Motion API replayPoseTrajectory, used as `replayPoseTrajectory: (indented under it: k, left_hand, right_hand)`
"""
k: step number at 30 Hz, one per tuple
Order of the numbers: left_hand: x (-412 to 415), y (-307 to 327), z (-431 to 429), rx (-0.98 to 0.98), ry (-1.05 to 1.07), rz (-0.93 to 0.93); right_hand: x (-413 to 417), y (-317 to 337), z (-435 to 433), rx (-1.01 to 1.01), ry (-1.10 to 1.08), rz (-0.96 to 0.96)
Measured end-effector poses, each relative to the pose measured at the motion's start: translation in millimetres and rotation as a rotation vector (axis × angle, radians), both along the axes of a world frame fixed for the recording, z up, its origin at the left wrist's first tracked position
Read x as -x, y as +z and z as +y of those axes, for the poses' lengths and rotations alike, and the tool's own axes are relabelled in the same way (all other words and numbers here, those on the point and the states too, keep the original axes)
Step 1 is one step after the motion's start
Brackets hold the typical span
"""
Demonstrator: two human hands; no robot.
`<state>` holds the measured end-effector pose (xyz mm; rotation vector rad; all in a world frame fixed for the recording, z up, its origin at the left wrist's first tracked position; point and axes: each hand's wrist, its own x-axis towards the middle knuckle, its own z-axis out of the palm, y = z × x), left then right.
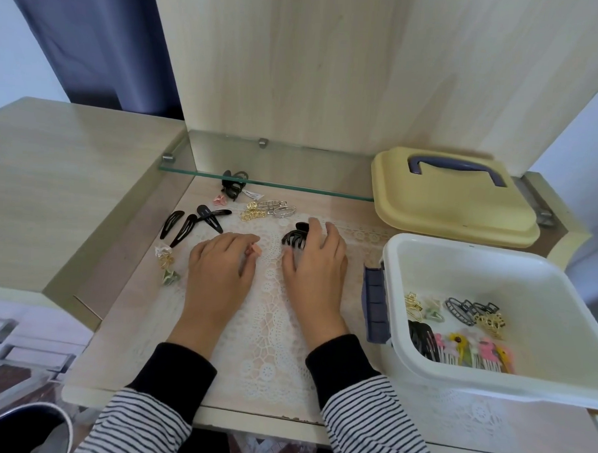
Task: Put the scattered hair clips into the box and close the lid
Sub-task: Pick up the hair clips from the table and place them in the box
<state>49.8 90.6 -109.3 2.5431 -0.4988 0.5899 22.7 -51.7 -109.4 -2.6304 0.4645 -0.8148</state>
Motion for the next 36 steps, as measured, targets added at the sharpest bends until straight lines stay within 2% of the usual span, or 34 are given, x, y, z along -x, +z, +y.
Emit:
replayPoseTrajectory:
  k: [4,10,16,19,22,25,27,31,36]
  left_hand:
    - [-1.6,-1.8,0.3,0.011,-0.02,0.012]
    - [0.7,0.8,-0.1,0.008,-0.011,-0.023]
    - [6.8,9.6,-2.8,0.027,0.022,-0.074]
    - [7.4,15.4,-3.1,0.08,0.03,-0.086]
    - [9.8,27.7,-7.7,0.166,-0.003,-0.095]
    - [19.9,55.6,-24.1,0.395,-0.099,0.019]
    - [28.8,80.6,-37.6,0.552,-0.212,0.125]
    - [48.9,128.8,-71.9,0.732,-0.329,0.33]
    - [71.6,159.7,-106.3,0.664,-0.477,0.515]
  right_hand:
    - [-0.5,-0.1,1.1,-0.005,0.031,0.064]
    - [3.7,5.5,2.8,-0.013,0.096,-0.026]
    - [10.8,15.4,11.5,0.035,0.142,0.022]
    - [24.1,34.8,18.4,-0.133,0.262,0.003]
    - [43.3,71.2,20.1,-0.415,0.394,-0.036]
    - [64.4,120.7,6.1,-0.71,0.448,-0.006]
    - [76.2,151.5,-13.0,-0.756,0.479,-0.027]
    - [102.8,200.3,-69.0,-0.607,0.497,-0.049]
    - [126.8,211.5,-142.6,-0.455,0.466,0.172]
